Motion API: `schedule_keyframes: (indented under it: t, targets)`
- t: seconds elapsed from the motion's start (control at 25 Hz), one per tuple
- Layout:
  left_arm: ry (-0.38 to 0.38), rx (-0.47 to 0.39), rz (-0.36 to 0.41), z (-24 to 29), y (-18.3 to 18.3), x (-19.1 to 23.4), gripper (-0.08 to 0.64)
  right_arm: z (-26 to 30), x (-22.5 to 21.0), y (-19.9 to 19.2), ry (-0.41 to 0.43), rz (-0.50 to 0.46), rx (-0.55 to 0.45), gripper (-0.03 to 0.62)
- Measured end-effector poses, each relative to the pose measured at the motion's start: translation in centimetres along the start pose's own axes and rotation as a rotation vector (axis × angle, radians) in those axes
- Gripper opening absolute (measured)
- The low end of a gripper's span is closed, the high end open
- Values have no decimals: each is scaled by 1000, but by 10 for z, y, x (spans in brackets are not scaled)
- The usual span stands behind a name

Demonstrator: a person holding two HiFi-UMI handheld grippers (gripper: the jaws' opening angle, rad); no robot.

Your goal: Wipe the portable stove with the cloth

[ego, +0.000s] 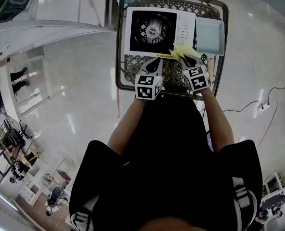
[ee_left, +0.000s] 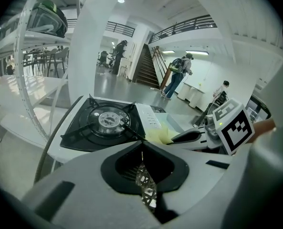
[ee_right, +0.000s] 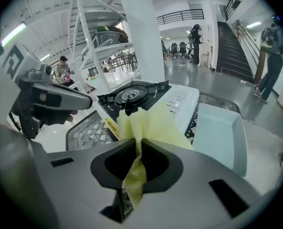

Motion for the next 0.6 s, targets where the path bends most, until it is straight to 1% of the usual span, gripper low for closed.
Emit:
schedule_keyframes:
  t: [0.28,0.44,0.6]
  targets:
    - [3,9,-1,2,0,4,21,-2,6,-3,2,41,-15,35]
    - [8,5,0,2,1,7,21,-1,4,-1,6,16,-6,29]
    - [17,-4,-9,-3,6,13,21,-10,-3,17,-15,36,-85,23]
Point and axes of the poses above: the fingertips, and each gripper's own axes: z forward along the fingers, x to its left, y out of its top, the point moved 3 cm from there along -z, backward along the fingers, and after that the axes turned 10 degrees about -z, right-handed, at the moved point
